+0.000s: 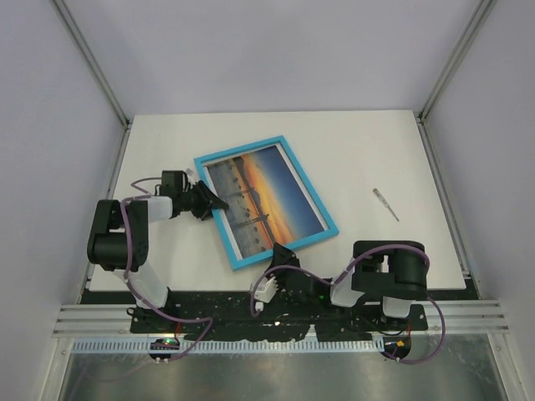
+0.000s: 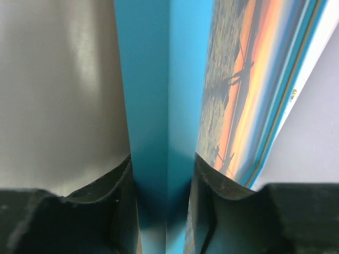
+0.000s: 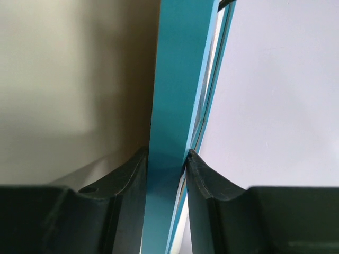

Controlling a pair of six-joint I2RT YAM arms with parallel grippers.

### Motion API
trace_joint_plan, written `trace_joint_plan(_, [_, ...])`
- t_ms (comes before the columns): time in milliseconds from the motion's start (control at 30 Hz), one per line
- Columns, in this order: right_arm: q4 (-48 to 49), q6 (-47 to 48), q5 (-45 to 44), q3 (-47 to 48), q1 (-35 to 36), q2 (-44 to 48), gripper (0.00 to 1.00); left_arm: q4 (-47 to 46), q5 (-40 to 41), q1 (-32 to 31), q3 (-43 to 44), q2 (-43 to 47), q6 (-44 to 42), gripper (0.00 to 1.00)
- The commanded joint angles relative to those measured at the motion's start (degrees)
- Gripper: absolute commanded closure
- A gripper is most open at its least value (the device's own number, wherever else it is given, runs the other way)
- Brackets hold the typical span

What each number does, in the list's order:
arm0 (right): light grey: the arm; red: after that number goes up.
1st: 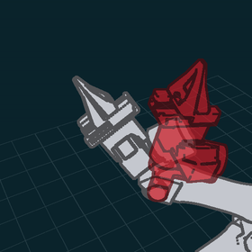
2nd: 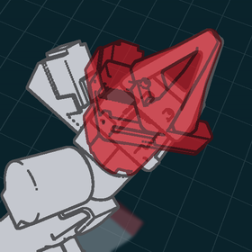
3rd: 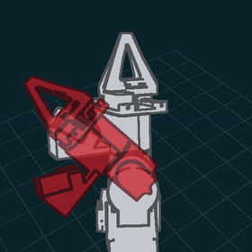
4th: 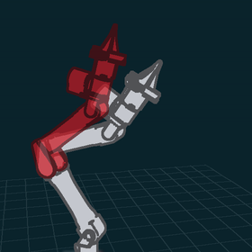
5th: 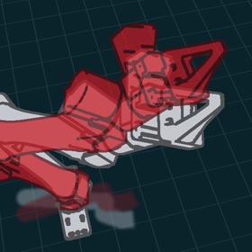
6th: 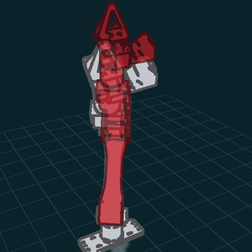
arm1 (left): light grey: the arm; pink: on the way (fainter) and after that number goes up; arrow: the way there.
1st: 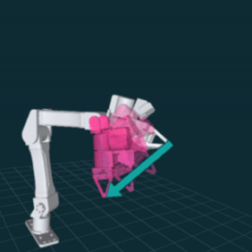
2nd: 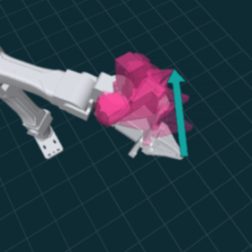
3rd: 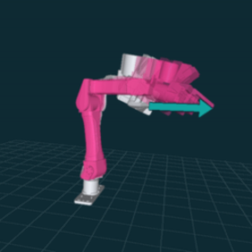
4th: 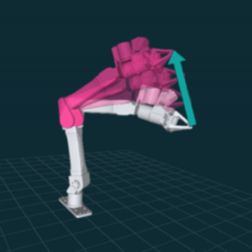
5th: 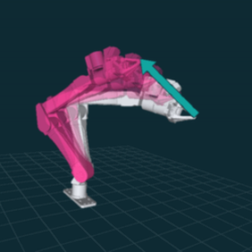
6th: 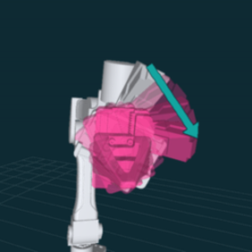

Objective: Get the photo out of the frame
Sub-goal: Turn over the photo frame at the center of the board.

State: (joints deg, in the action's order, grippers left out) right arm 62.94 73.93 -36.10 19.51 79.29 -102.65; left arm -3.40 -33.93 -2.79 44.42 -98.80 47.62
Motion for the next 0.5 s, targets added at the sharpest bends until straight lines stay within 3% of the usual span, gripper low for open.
trace_joint_plan(0, [1.75, 2.01, 0.32, -3.94, -0.71, 5.52, 0.92, 2.08, 0.54, 2.52, 0.93, 2.56, -1.82, 0.55])
trace_joint_plan(167, [1.31, 1.92, 2.6, -7.63, -1.85, 10.7, 0.92, 5.15, 0.45, 5.33, 2.07, 2.83, -4.54, 0.38])
trace_joint_plan(333, [-0.09, 1.92, 6.47, -11.85, -4.22, 17.73, 0.92, 13.05, -0.52, 6.65, 7.6, 1.95, -10.95, 0.33])
trace_joint_plan(467, [0.26, 3.5, 14.89, -17.13, -8.69, 24.14, 0.92, 16.66, -2.8, 7.79, 11.64, 1.07, -15.0, 0.33])
